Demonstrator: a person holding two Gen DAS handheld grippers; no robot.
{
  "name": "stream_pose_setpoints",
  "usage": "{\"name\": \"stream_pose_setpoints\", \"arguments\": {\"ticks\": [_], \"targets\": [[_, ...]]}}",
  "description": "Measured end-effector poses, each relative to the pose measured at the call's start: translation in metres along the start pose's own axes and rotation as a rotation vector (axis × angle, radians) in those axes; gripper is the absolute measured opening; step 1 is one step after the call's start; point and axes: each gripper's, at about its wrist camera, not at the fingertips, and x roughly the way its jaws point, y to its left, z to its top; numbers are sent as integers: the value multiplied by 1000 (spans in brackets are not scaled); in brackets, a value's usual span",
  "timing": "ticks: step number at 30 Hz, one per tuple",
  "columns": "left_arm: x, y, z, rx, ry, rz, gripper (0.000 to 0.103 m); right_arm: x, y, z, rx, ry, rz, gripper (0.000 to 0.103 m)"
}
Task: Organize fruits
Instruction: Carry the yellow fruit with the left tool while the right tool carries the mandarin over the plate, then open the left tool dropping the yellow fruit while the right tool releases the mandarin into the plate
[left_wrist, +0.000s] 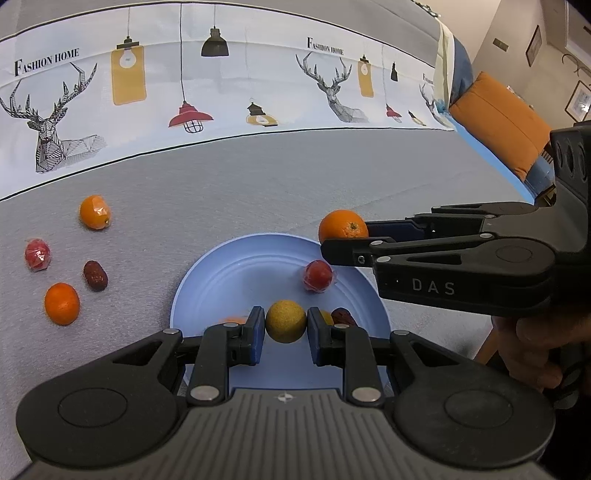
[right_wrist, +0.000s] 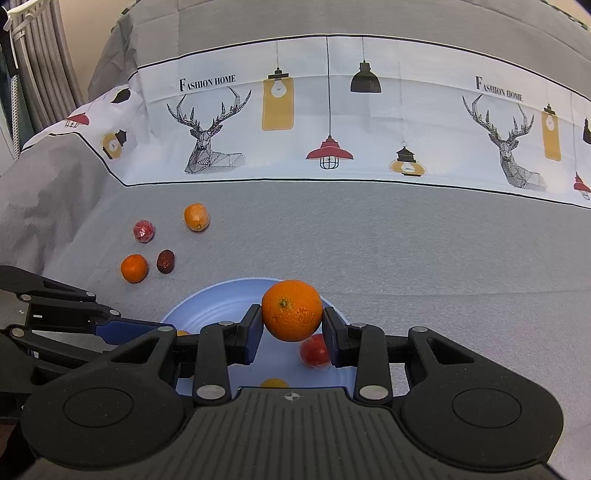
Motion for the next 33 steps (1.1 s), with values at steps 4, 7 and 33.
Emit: {"name": "stream_pose_setpoints", "arguments": {"ticks": [4,7,33], "targets": [[1,-2,0,5,2,-4,27,0,0,0,0,0,1,36],[1,-1,0,8,4,-7,27,0,0,0,-1,1,1,36],[3,-5,-2,21,11,-18,27,0,3,-1,-2,1,7,37]]}}
